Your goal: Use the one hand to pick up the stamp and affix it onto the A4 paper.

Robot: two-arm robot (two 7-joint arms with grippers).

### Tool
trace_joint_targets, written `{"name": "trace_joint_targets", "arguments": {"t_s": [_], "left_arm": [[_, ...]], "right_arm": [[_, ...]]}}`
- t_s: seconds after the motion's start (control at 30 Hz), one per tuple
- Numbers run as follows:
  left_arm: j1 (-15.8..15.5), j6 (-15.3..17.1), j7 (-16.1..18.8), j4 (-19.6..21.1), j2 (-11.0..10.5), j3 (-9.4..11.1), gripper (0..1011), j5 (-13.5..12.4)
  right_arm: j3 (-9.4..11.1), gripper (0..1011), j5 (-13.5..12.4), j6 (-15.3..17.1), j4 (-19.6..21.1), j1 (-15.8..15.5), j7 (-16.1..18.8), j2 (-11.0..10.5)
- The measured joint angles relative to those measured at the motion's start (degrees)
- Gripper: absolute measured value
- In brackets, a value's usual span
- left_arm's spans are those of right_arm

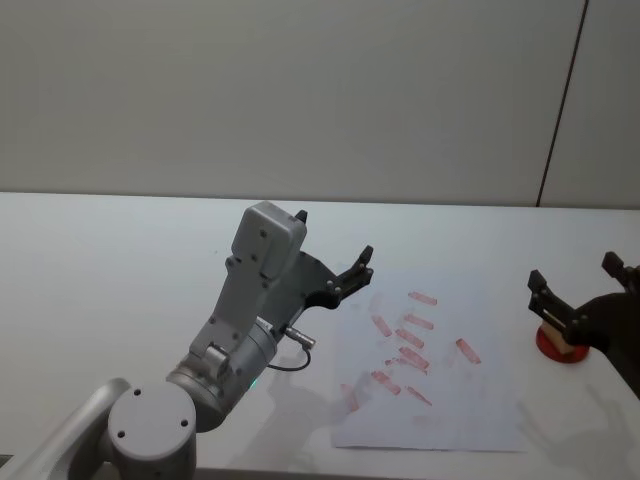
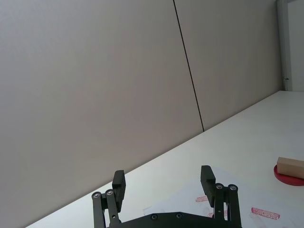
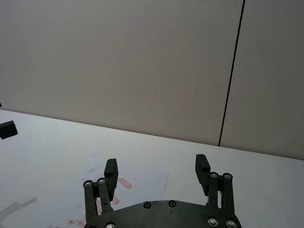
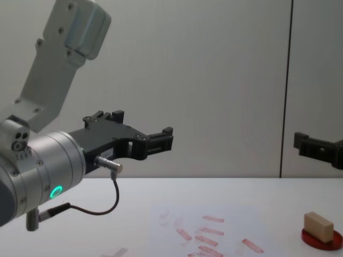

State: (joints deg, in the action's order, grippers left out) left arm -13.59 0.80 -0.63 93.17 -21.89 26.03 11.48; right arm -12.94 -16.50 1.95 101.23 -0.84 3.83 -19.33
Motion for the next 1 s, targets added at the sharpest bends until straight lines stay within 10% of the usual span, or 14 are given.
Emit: {"name": "trace_joint_targets", "arguments": {"t_s": [1.0], "left_arm": [[0.0,0.0,0.0,0.0,0.0,0.0,1002,0.0]], "right_arm": [[0.0,1001,0.0,0.0,0.0,0.0,0.0,0.0]]}}
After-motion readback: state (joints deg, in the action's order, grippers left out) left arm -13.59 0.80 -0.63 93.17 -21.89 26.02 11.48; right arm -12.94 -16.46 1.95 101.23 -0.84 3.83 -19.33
